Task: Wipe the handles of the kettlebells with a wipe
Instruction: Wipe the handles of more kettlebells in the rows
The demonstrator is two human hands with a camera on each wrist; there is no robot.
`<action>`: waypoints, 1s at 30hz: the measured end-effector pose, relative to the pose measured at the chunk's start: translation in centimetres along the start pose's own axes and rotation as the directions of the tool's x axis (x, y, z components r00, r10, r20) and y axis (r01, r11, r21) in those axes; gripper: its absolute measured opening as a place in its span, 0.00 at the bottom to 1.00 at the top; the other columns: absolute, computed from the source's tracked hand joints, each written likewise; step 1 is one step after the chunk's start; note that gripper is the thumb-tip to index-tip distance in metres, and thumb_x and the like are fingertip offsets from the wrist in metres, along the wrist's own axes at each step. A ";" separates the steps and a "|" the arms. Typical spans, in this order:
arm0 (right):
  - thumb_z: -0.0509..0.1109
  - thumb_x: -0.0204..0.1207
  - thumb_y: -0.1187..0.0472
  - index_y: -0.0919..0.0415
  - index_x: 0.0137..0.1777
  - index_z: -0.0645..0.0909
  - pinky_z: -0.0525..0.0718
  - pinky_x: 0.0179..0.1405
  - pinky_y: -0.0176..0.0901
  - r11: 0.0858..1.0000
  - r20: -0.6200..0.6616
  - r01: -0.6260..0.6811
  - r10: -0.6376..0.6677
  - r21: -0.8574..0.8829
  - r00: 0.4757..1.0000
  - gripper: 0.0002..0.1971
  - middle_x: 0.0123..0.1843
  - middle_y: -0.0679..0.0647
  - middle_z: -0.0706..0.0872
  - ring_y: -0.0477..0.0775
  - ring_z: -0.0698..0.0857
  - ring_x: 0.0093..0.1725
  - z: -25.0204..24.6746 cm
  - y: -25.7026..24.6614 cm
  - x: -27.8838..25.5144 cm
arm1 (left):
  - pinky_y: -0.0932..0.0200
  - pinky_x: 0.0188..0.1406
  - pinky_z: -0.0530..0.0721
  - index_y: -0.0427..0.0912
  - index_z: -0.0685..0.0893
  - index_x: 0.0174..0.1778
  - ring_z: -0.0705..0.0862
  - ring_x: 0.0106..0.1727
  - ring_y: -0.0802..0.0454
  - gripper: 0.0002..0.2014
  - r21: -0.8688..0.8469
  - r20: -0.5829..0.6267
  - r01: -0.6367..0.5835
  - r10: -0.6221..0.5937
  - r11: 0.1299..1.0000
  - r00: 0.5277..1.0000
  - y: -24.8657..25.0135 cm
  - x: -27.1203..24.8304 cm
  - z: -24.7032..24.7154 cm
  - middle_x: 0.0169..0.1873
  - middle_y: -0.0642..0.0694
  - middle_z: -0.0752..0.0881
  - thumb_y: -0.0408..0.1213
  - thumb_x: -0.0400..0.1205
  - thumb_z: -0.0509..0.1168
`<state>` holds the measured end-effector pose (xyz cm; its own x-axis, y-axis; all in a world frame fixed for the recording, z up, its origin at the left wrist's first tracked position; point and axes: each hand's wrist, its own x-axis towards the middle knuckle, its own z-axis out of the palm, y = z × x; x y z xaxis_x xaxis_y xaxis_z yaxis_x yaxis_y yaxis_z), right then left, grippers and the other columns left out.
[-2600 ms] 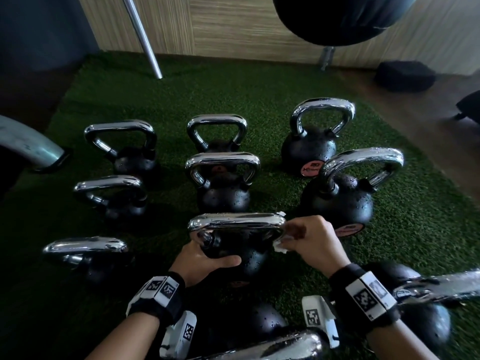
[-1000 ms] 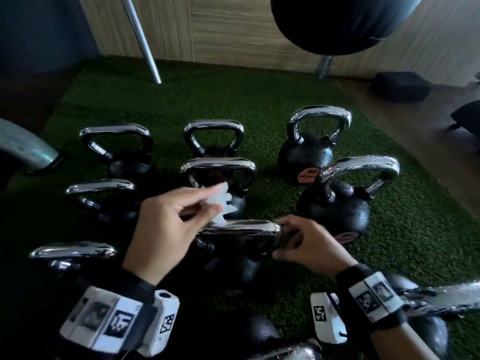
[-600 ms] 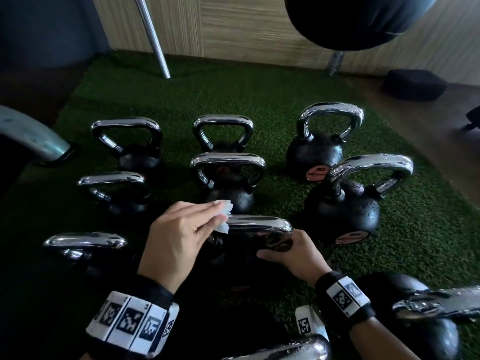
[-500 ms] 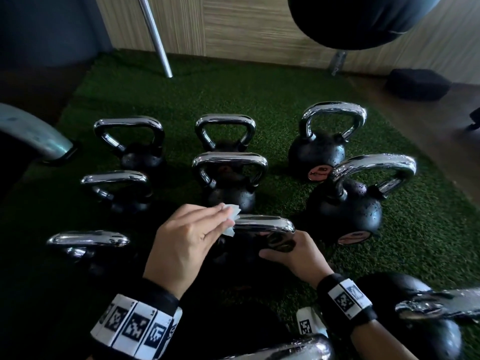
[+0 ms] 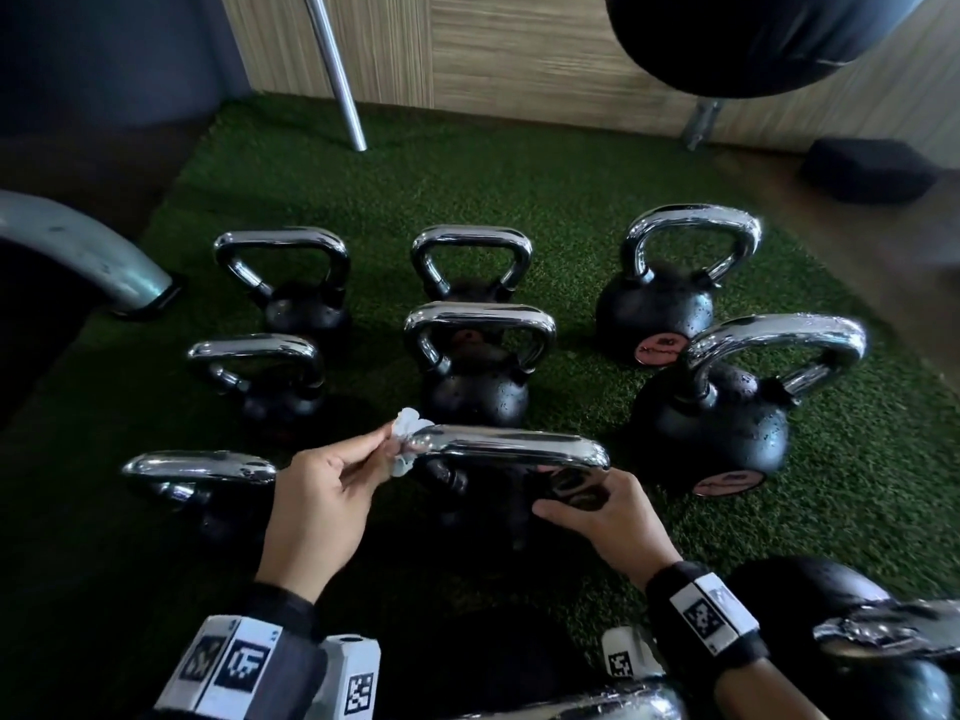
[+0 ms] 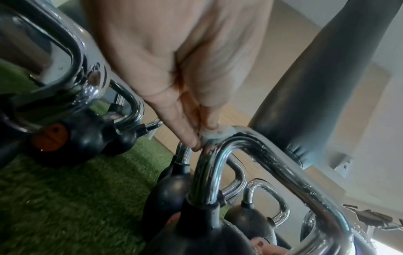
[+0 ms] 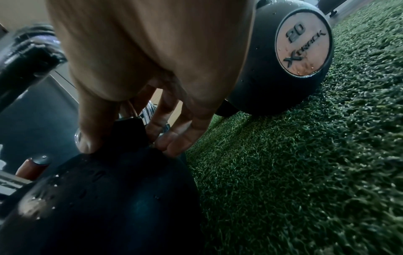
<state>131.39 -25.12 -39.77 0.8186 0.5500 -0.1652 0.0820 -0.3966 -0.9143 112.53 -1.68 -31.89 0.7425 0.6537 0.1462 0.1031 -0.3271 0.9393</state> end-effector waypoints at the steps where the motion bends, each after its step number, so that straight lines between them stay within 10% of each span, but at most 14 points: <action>1: 0.90 0.54 0.40 0.55 0.46 0.92 0.93 0.52 0.57 1.000 0.004 0.000 0.000 0.005 1.000 0.26 0.43 0.50 0.95 0.50 0.94 0.44 0.0 -0.1 0.0 | 0.74 0.55 0.85 0.51 0.90 0.63 0.91 0.55 0.64 0.15 0.010 0.002 0.005 -0.005 1.000 1.000 -0.2 0.0 -0.1 0.51 0.62 0.93 0.43 0.81 0.72; 11: 0.90 0.61 0.52 0.54 0.49 0.93 0.93 0.54 0.58 0.998 0.022 0.026 -0.028 0.048 0.999 0.17 0.44 0.49 0.96 0.51 0.95 0.45 -0.1 -1.1 -0.7 | 0.52 0.62 0.90 0.54 0.96 0.45 0.92 0.55 0.52 0.12 -0.122 0.187 0.343 -0.318 0.931 0.929 -4.2 0.2 1.6 0.50 0.47 0.95 0.31 0.83 0.73; 18: 0.89 0.53 0.38 0.53 0.46 0.92 0.92 0.52 0.54 0.998 0.004 0.000 0.000 -0.060 1.000 0.26 0.44 0.49 0.95 0.47 0.94 0.45 -0.5 -0.8 -0.5 | 0.50 0.63 0.88 0.57 0.96 0.43 0.92 0.51 0.62 0.06 -0.013 0.154 0.250 -0.245 0.968 0.957 -2.8 -0.3 1.5 0.43 0.59 0.95 0.52 0.75 0.77; 26: 0.75 0.63 0.64 0.53 0.46 0.90 0.84 0.39 0.40 0.951 0.092 0.239 -0.225 -0.194 0.970 0.11 0.45 0.43 0.89 0.43 0.87 0.40 -1.4 -1.1 -3.2 | 0.74 0.42 0.86 0.49 0.95 0.48 0.93 0.39 0.62 0.08 0.074 -0.028 0.113 -0.111 0.991 0.993 -2.9 2.4 4.3 0.34 0.55 0.94 0.46 0.77 0.77; 30: 0.70 0.65 0.72 0.53 0.39 0.89 0.78 0.39 0.28 0.884 0.209 0.408 -0.365 -0.229 0.907 0.13 0.45 0.44 0.85 0.41 0.86 0.42 -0.3 -1.9 -4.5 | 0.52 0.46 0.93 0.44 0.95 0.49 0.93 0.38 0.58 0.09 0.139 -0.066 0.064 -0.055 0.988 0.996 -2.9 5.6 7.2 0.35 0.53 0.93 0.45 0.79 0.77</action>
<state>127.75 -27.10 -37.18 0.5940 0.7973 0.1069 0.5369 -0.2940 -0.7907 121.12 -1.98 -35.98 0.6906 0.7141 0.1146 0.2407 -0.3763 0.8947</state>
